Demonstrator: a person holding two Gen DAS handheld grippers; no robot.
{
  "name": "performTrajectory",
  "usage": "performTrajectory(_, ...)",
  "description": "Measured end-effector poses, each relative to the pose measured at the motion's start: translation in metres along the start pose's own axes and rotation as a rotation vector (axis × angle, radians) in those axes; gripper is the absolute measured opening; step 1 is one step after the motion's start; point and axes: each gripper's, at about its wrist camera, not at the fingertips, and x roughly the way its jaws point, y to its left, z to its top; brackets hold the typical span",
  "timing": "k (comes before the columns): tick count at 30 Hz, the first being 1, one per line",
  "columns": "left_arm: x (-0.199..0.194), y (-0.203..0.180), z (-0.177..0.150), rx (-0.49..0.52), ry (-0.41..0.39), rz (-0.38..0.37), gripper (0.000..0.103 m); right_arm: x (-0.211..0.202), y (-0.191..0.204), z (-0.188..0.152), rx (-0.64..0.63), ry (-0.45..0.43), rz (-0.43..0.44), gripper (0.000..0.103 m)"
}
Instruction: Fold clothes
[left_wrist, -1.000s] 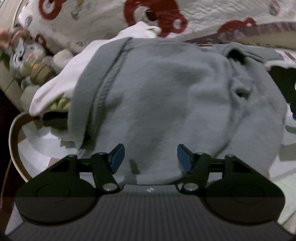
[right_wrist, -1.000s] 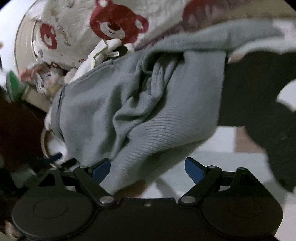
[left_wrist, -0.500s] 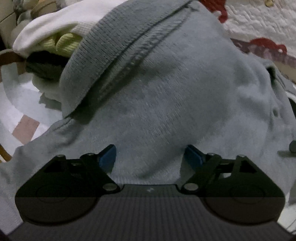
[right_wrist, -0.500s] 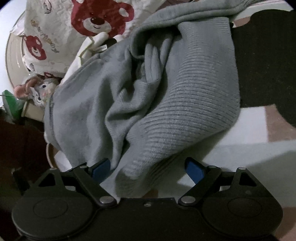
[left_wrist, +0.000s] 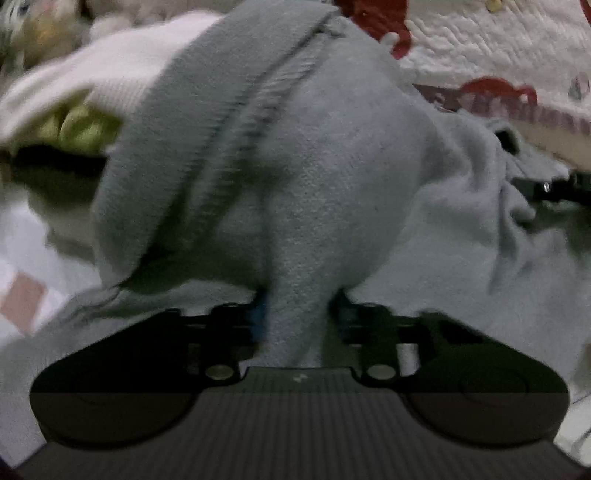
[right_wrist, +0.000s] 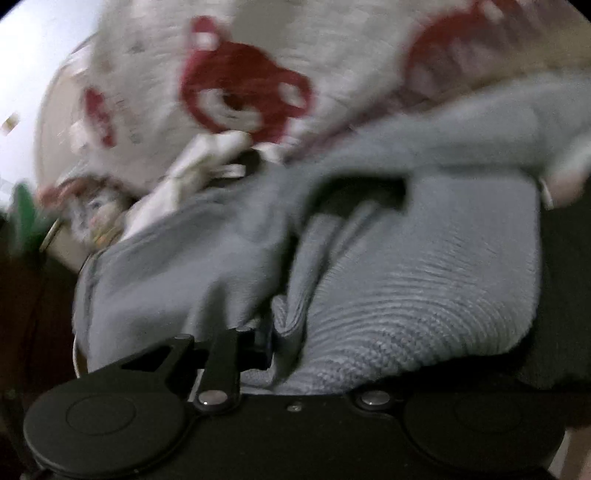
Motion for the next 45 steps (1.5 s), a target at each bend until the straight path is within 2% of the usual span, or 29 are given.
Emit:
performTrajectory(3,-0.012,0.002,0.004,-0.028,0.005,-0.043,0.018,-0.026,0.014,0.006,0.001,-0.039,0.052,0.023)
performTrajectory(9,-0.037,-0.032,0.002,0.146,-0.062,-0.084,0.014,-0.095,0.042,0.001,-0.014,-0.123,0.084,0.022)
performTrajectory(12,-0.044,-0.048,0.005,0.198,-0.065,-0.116,0.013,-0.124,0.043,-0.002,-0.015,-0.165,0.061,0.021)
performTrajectory(15,-0.050,-0.076,0.010,0.262,-0.077,-0.155,0.013,-0.148,0.044,-0.001,-0.069,-0.207,-0.021,0.021)
performTrajectory(17,-0.055,-0.099,0.015,0.313,-0.089,-0.181,0.012,-0.166,0.038,0.003,-0.054,-0.246,-0.041,0.020)
performTrajectory(19,-0.061,-0.123,0.021,0.370,-0.109,-0.212,0.004,-0.188,0.030,0.007,-0.027,-0.303,-0.056,0.015)
performTrajectory(20,-0.064,-0.136,0.026,0.404,-0.129,-0.240,0.003,-0.201,0.029,0.012,-0.032,-0.329,-0.075,0.007)
performTrajectory(21,-0.066,-0.150,0.033,0.438,-0.155,-0.263,0.000,-0.214,0.029,0.017,-0.043,-0.354,-0.098,0.007)
performTrajectory(24,-0.077,-0.196,0.061,0.513,-0.259,-0.343,0.000,-0.253,0.028,0.033,-0.076,-0.432,-0.168,0.007)
performTrajectory(28,-0.086,-0.260,0.095,0.567,-0.316,-0.389,0.000,-0.319,0.021,0.043,-0.089,-0.569,-0.266,0.007)
performTrajectory(29,-0.086,-0.271,0.096,0.563,-0.301,-0.409,0.000,-0.338,0.019,0.043,-0.088,-0.614,-0.291,0.007)
performTrajectory(32,-0.081,-0.295,0.094,0.547,-0.238,-0.464,0.003,-0.385,0.009,0.038,-0.091,-0.654,-0.384,0.006)
performTrajectory(33,-0.075,-0.298,0.088,0.542,-0.208,-0.475,0.005,-0.392,0.005,0.034,-0.103,-0.615,-0.427,0.007)
performTrajectory(35,-0.058,-0.294,0.073,0.536,-0.151,-0.435,0.016,-0.388,-0.009,0.019,-0.120,-0.453,-0.553,0.009)
performTrajectory(37,-0.042,-0.281,0.059,0.513,-0.095,-0.380,0.035,-0.374,-0.029,-0.005,-0.099,-0.274,-0.642,0.020)
performTrajectory(39,-0.027,-0.258,0.048,0.472,-0.039,-0.310,0.040,-0.357,-0.053,-0.035,-0.057,-0.092,-0.710,0.043)
performTrajectory(41,-0.017,-0.232,0.039,0.435,0.002,-0.232,0.044,-0.347,-0.072,-0.063,-0.047,0.054,-0.755,0.043)
performTrajectory(42,-0.015,-0.217,0.036,0.420,0.013,-0.188,0.046,-0.346,-0.079,-0.073,-0.045,0.109,-0.777,0.043)
performTrajectory(45,-0.017,-0.177,0.030,0.373,0.013,-0.072,0.054,-0.364,-0.094,-0.078,0.010,0.122,-0.819,0.044)
